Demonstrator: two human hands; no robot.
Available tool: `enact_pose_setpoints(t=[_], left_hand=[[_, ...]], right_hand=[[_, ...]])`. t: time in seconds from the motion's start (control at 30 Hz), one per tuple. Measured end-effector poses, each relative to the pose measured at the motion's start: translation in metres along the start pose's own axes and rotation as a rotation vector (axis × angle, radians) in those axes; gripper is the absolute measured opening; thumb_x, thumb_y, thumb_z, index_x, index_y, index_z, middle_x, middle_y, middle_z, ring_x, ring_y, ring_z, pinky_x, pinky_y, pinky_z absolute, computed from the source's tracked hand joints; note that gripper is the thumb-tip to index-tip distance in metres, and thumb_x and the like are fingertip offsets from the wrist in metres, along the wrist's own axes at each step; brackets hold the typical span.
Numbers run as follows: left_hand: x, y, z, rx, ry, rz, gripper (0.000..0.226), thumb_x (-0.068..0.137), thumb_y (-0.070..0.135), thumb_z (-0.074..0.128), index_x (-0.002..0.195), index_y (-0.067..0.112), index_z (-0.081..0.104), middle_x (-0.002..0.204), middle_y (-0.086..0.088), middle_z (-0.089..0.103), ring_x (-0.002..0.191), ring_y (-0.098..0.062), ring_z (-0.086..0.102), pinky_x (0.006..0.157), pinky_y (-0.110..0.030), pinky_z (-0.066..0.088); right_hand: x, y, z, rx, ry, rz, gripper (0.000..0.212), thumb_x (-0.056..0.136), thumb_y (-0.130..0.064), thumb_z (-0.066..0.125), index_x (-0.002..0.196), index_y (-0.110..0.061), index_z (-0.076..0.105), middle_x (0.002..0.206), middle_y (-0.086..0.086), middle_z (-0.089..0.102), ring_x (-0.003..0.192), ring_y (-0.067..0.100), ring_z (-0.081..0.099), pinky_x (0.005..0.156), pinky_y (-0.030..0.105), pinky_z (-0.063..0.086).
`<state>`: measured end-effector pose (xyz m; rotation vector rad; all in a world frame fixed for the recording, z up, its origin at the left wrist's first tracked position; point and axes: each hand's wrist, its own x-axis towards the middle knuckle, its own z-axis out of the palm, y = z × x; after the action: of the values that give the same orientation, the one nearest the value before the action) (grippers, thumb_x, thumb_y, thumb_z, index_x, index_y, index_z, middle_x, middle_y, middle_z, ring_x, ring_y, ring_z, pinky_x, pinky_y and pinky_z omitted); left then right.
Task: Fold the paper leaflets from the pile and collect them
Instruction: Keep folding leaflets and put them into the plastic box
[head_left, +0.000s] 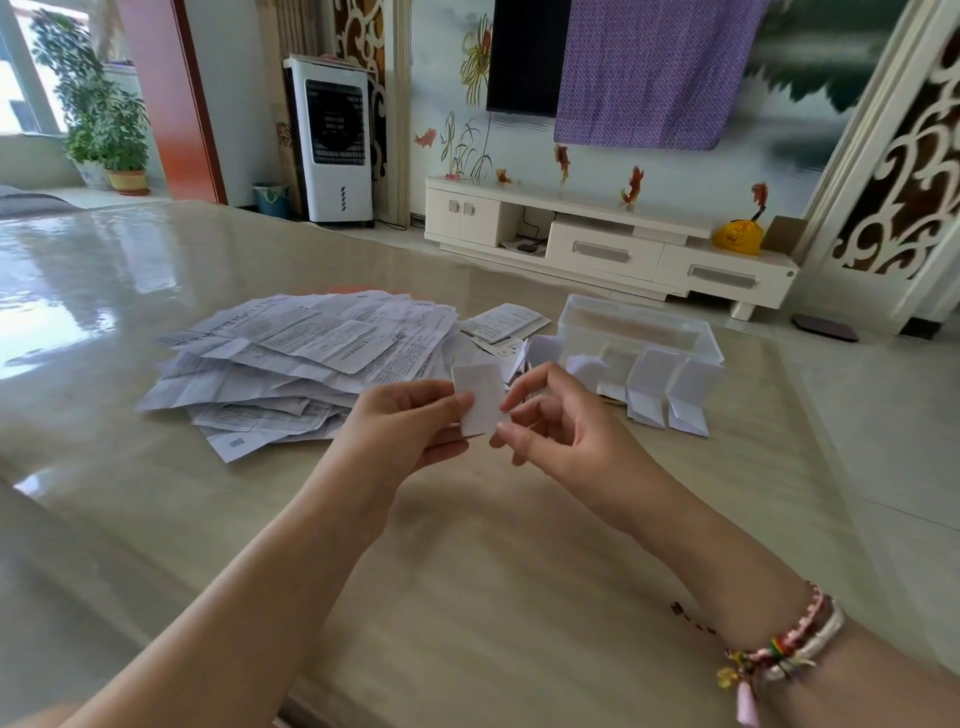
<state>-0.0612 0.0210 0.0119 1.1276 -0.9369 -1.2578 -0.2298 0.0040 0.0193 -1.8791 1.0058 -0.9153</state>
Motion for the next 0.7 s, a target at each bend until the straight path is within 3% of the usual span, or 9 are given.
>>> enact_pose_setpoints(t=[0.07, 0.17, 0.33, 0.4, 0.47, 0.5, 0.57, 0.7], left_hand=[[0.002, -0.001, 0.002, 0.013, -0.004, 0.008, 0.011, 0.088, 0.012, 0.064, 0.095, 0.006, 0.071, 0.092, -0.013, 0.073, 0.083, -0.019, 0.069, 0.075, -0.023, 0.058], [0.002, -0.001, 0.008, 0.048, -0.037, 0.021, 0.015, 0.094, 0.019, 0.059, 0.099, 0.009, 0.070, 0.094, -0.009, 0.075, 0.091, -0.017, 0.071, 0.078, -0.023, 0.056], [0.009, 0.003, 0.008, 0.215, 0.107, 0.146, 0.014, 0.094, 0.021, 0.059, 0.099, 0.015, 0.071, 0.088, 0.000, 0.076, 0.082, -0.006, 0.070, 0.070, -0.017, 0.052], [0.015, 0.003, 0.002, 0.371, 0.191, 0.264, 0.012, 0.092, 0.019, 0.060, 0.095, 0.019, 0.072, 0.089, 0.003, 0.075, 0.082, -0.009, 0.068, 0.073, -0.019, 0.046], [0.019, 0.005, -0.003, 0.666, 0.276, 0.408, 0.013, 0.091, 0.020, 0.059, 0.097, 0.022, 0.070, 0.097, 0.009, 0.071, 0.083, -0.005, 0.063, 0.071, -0.012, 0.041], [0.020, 0.005, -0.006, 0.838, 0.317, 0.461, 0.015, 0.092, 0.022, 0.057, 0.102, 0.023, 0.068, 0.105, 0.009, 0.068, 0.090, -0.005, 0.059, 0.074, -0.013, 0.039], [0.025, 0.004, -0.013, 1.119, 0.380, 0.503, 0.023, 0.094, 0.030, 0.054, 0.115, 0.026, 0.062, 0.129, 0.006, 0.057, 0.120, -0.016, 0.041, 0.094, -0.028, 0.031], [0.037, 0.001, -0.029, 1.375, 0.381, 0.302, 0.042, 0.093, 0.050, 0.049, 0.131, 0.033, 0.048, 0.157, -0.002, 0.021, 0.144, -0.028, 0.004, 0.115, -0.045, 0.009]], right_hand=[[0.000, -0.004, -0.002, 0.085, 0.009, -0.003, 0.009, 0.091, -0.004, 0.061, 0.092, -0.013, 0.058, 0.084, 0.009, 0.069, 0.067, 0.006, 0.060, 0.060, 0.015, 0.045], [0.002, -0.006, -0.012, 0.173, 0.098, 0.013, 0.011, 0.089, 0.000, 0.062, 0.089, -0.011, 0.064, 0.078, 0.004, 0.069, 0.063, 0.007, 0.058, 0.057, 0.020, 0.040], [0.009, -0.001, -0.045, 0.332, 0.515, 0.075, 0.013, 0.090, 0.000, 0.059, 0.090, -0.012, 0.062, 0.076, 0.002, 0.070, 0.059, 0.009, 0.053, 0.053, 0.022, 0.038], [0.011, 0.006, -0.053, 0.341, 0.590, 0.139, 0.010, 0.091, 0.000, 0.058, 0.091, -0.010, 0.061, 0.079, 0.007, 0.068, 0.058, 0.009, 0.052, 0.051, 0.024, 0.034], [0.013, 0.016, -0.057, 0.330, 0.628, 0.218, 0.008, 0.091, -0.002, 0.058, 0.091, -0.009, 0.061, 0.079, 0.007, 0.067, 0.058, 0.010, 0.052, 0.050, 0.023, 0.033], [0.014, 0.020, -0.059, 0.317, 0.643, 0.252, 0.008, 0.092, -0.003, 0.058, 0.090, -0.010, 0.061, 0.078, 0.005, 0.067, 0.058, 0.010, 0.052, 0.048, 0.022, 0.033], [0.015, 0.027, -0.060, 0.303, 0.659, 0.303, 0.010, 0.091, -0.005, 0.058, 0.088, -0.013, 0.061, 0.078, 0.003, 0.066, 0.059, 0.011, 0.053, 0.047, 0.021, 0.033], [0.020, 0.038, -0.061, 0.289, 0.634, 0.414, 0.010, 0.093, -0.006, 0.056, 0.091, -0.014, 0.060, 0.082, 0.004, 0.068, 0.061, 0.012, 0.055, 0.048, 0.024, 0.032]])
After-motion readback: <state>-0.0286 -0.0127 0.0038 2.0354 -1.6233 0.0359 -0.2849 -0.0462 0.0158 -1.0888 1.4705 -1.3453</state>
